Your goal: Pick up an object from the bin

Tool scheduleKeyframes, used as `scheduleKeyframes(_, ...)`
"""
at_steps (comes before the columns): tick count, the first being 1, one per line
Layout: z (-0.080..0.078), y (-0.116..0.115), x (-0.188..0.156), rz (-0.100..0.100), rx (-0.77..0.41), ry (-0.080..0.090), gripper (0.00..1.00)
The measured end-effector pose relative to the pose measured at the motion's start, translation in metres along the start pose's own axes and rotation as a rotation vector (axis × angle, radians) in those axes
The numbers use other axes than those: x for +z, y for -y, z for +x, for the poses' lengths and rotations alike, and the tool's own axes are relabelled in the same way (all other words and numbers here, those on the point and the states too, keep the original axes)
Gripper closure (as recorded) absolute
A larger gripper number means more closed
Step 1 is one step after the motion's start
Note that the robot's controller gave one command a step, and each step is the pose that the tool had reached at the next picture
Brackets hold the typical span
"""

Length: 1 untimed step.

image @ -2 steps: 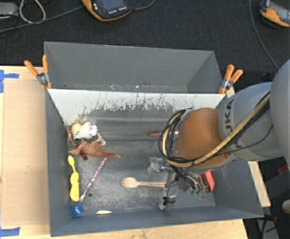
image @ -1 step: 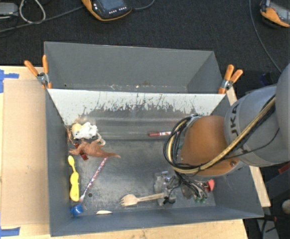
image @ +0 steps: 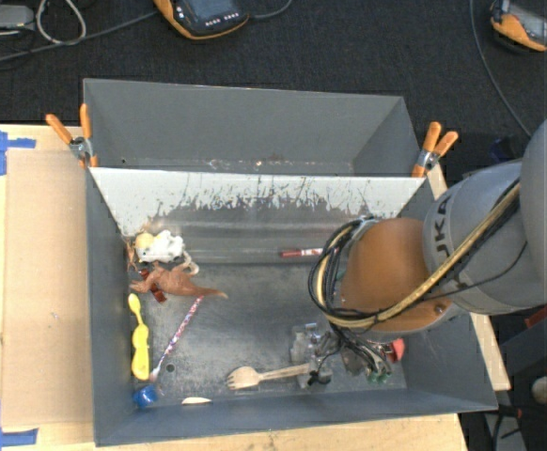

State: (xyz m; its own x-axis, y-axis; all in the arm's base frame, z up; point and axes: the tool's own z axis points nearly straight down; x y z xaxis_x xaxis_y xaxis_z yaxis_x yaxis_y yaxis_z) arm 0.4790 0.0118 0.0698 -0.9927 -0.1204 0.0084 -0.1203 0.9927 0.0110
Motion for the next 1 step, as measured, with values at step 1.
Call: scheduleKeyframes(1, 0.0044, 0.0020, -0.0565, -0.002, -0.055, -0.007, 1.00)
